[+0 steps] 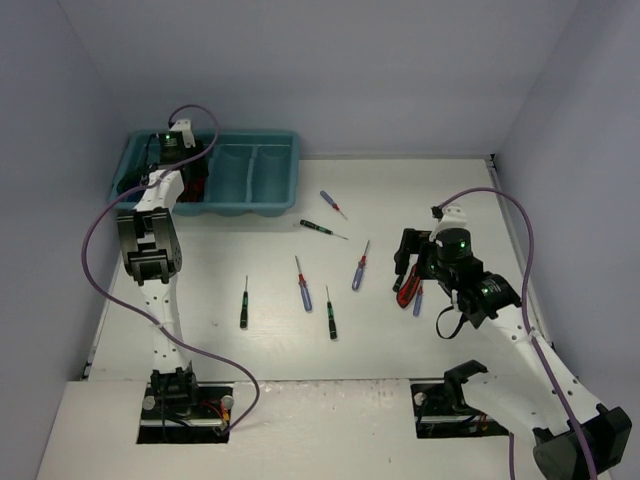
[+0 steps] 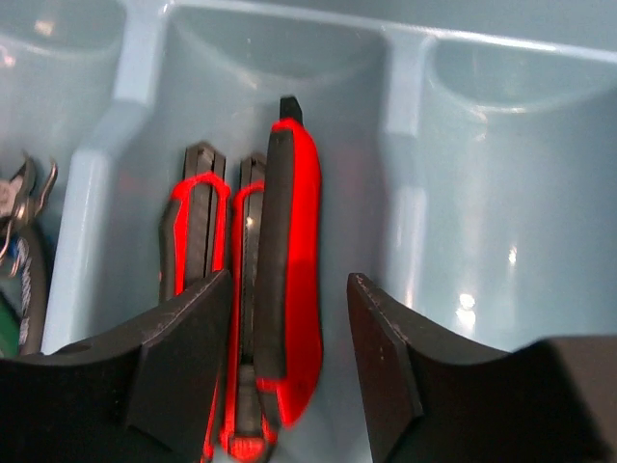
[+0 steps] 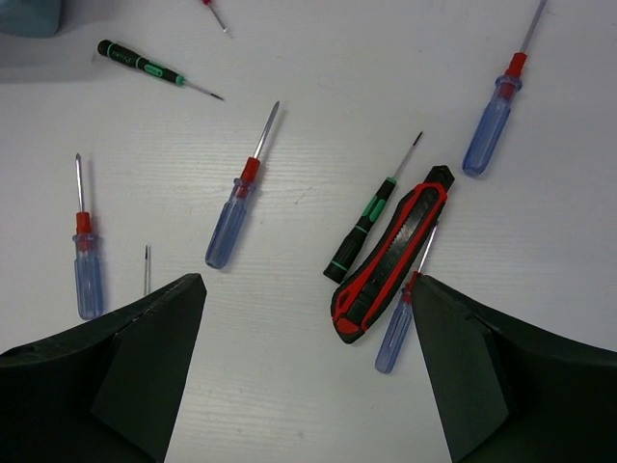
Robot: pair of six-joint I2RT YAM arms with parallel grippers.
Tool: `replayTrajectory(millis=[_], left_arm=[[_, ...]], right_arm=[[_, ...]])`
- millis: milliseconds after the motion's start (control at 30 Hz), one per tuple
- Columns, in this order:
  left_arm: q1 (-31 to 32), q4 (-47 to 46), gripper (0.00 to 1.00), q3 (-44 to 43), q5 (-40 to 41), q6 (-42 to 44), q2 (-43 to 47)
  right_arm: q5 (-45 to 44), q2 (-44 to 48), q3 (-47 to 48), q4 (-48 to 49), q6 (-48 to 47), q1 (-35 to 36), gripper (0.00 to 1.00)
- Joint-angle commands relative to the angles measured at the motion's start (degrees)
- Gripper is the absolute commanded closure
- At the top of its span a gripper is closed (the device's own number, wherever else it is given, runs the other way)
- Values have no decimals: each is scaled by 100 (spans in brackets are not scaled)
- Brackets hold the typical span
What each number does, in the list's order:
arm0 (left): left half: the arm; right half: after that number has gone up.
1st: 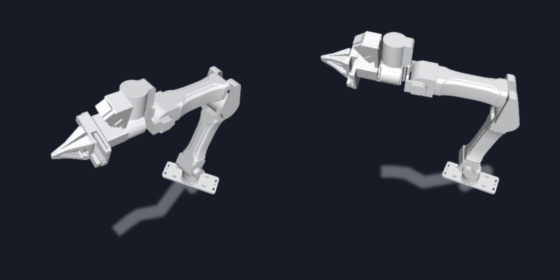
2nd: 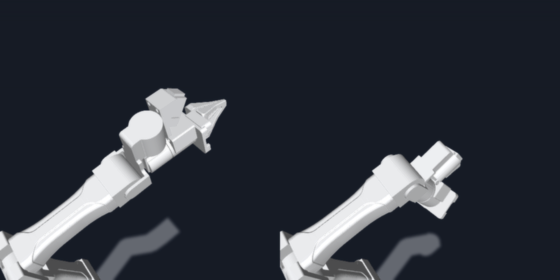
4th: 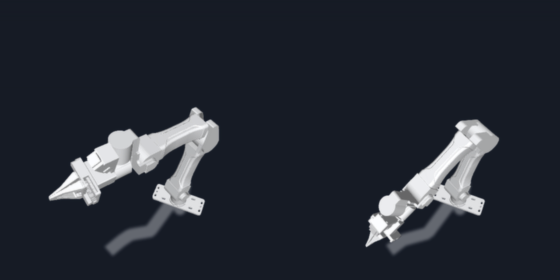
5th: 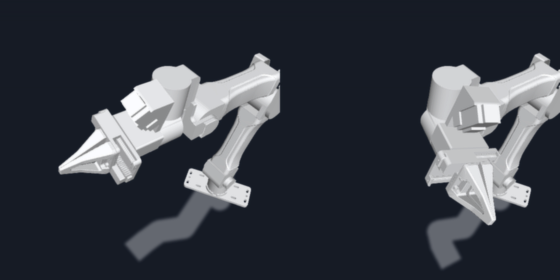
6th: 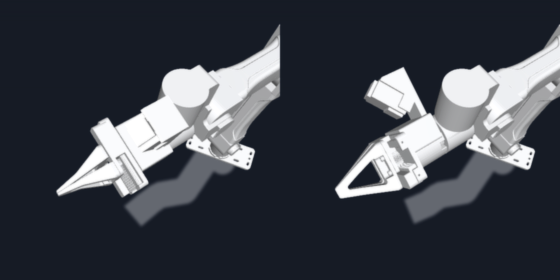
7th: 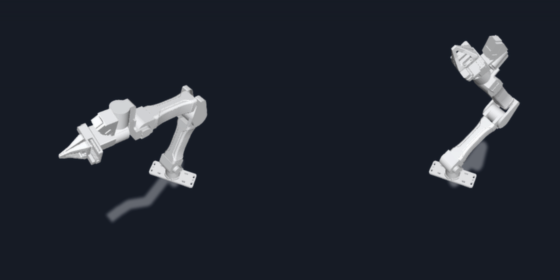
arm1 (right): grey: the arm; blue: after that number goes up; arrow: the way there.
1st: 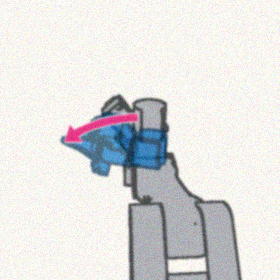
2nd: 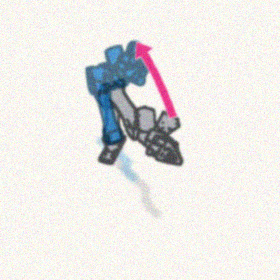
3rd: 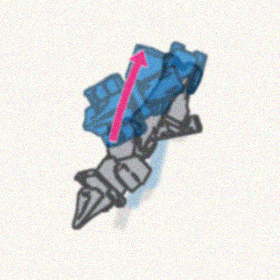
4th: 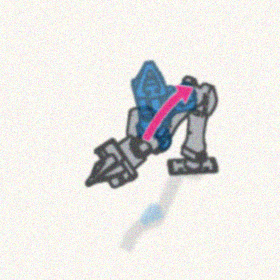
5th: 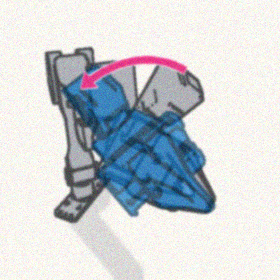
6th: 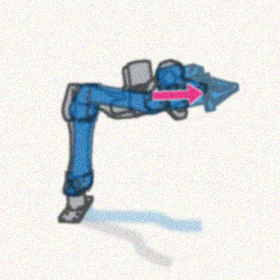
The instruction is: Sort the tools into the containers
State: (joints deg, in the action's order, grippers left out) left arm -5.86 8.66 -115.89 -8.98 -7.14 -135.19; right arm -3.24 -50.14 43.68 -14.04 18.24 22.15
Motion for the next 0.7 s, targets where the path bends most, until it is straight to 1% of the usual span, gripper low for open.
replayTrajectory(millis=[0,100,167,233,333,367,433,533,600,667], left_arm=[[188,-276,48,267,-289,-271,1128],[255,-107,45,554,-247,-432,1658],[330,96,40,763,-210,-522,2048],[398,244,33,946,-184,-603,2546],[564,486,22,1447,-160,-770,3276],[730,528,19,1689,-125,-812,3588],[943,669,16,2047,-57,-895,4038],[1364,876,15,2665,64,-994,4701],[1686,947,15,3007,140,-1089,5131],[1946,1004,15,3458,180,-1171,5455]], right_arm=[[-759,-58,54,18,506,-84,15],[-855,-290,12,-171,782,-252,15],[-701,-462,-67,-222,961,-467,15],[-539,-656,-137,-230,1167,-637,16],[-227,-957,-271,-221,1380,-916,16],[-165,-1075,-313,-214,1408,-971,16],[-151,-1247,-334,-202,1465,-993,16],[-164,-1507,-341,-119,1494,-1000,18],[-148,-1705,-349,-52,1525,-1002,21],[-21,-1836,-357,30,1612,-997,29]])
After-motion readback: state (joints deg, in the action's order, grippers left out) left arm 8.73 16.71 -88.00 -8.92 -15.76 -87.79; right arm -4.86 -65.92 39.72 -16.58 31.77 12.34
